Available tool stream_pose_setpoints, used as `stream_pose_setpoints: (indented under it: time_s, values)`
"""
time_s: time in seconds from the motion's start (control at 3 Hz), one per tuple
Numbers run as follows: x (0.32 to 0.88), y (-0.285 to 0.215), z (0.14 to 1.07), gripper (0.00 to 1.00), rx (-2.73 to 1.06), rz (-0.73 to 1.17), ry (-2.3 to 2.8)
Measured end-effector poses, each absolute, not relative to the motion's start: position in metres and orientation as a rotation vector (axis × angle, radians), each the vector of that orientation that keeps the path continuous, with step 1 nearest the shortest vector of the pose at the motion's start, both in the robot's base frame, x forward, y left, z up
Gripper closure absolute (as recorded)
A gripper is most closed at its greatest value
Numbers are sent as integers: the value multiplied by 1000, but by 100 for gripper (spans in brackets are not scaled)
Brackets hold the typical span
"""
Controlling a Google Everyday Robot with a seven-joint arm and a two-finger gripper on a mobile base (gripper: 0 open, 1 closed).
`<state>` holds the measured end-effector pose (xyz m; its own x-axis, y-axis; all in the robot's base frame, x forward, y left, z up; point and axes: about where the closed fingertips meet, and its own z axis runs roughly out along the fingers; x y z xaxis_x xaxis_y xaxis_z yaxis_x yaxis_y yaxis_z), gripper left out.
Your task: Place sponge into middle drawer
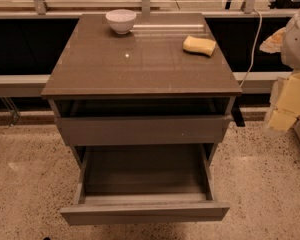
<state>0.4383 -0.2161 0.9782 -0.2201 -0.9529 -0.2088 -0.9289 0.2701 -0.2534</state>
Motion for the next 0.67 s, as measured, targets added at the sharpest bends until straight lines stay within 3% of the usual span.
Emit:
stream_pose_setpoints:
  time_s: [0.33, 0.67]
  values:
    - [438, -216, 978, 0, -1721, -105, 2226]
    - [474, -208, 979, 0, -1767, -100, 2159]
